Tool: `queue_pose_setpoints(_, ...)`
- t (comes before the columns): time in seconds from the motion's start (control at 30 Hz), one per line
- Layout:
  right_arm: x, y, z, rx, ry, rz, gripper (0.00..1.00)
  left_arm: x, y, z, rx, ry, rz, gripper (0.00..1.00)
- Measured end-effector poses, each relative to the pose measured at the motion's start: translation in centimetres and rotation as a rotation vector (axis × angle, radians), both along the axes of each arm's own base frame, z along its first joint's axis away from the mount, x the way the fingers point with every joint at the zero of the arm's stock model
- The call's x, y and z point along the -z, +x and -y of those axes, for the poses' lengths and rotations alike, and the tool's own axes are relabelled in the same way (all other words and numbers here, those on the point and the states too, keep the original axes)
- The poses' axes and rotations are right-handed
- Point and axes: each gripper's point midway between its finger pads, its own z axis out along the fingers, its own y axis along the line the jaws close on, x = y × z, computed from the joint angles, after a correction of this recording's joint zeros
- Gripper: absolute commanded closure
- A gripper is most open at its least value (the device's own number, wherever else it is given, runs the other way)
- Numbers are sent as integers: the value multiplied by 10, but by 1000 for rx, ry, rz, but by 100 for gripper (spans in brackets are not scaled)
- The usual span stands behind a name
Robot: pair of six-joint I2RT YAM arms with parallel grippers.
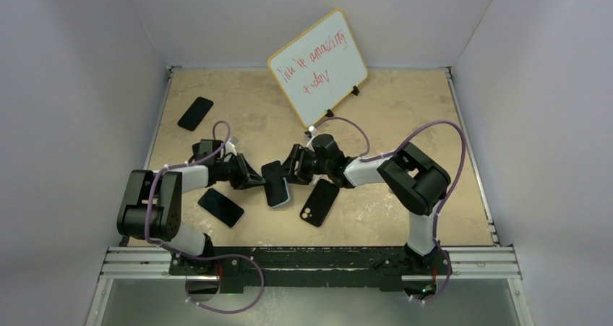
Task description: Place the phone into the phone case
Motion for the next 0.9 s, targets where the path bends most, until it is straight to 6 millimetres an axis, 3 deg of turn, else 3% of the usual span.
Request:
queue_pose_setpoints(0.1,-1,0,-1,-7,1,12,45,0,-1,0,-2,-1,1,90)
queue_pose_setpoints(0.2,1,0,0,-11,-11,19,57,0,-1,0,-4,-1,2,90)
queue_pose_setpoints(0.53,7,4,-4,-27,-40,30,69,-1,-6,0,-4,-1,6,88)
queue_pose_setpoints(0.7,13,4,-4,-35,-57,26,86,-1,-11,2,6,-5,1,87)
queue_pose_setpoints(0.8,12,4,-4,-40,-57,34,99,-4,-14,2,13,-3,1,67)
queue_pose_setpoints(0.9,8,4,-2,-42,-60,45,100,-14,-18,4,33,-2,23,45)
